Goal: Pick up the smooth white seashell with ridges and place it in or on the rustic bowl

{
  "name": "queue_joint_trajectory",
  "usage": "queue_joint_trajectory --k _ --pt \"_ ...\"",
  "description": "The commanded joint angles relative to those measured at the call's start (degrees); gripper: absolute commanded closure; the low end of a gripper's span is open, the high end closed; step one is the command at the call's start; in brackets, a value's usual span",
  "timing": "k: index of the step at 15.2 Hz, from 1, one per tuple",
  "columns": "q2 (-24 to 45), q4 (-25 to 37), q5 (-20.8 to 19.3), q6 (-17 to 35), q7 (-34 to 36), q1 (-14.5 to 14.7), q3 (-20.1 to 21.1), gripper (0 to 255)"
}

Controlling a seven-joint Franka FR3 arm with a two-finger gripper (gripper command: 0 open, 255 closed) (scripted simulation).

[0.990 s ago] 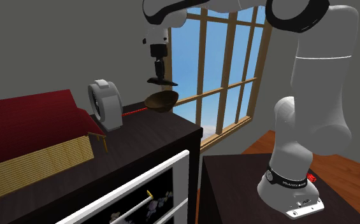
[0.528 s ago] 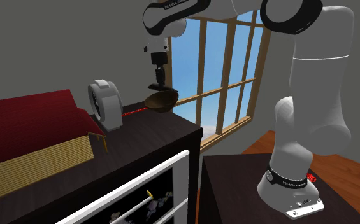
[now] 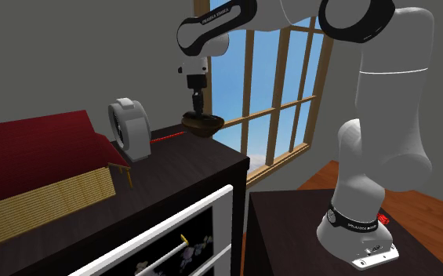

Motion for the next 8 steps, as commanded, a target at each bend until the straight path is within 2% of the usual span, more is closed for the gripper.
queue_joint_trajectory --k 1,5,6,8 --pt "0.02 -0.15 0.02 0.19 0.0 0.01 0.01 255" --pt "0.02 -0.15 0.02 0.19 0.0 0.01 0.01 255" --pt "0.02 -0.15 0.02 0.19 0.0 0.01 0.01 0" --pt "0.02 -0.15 0.02 0.19 0.0 0.01 0.01 0"
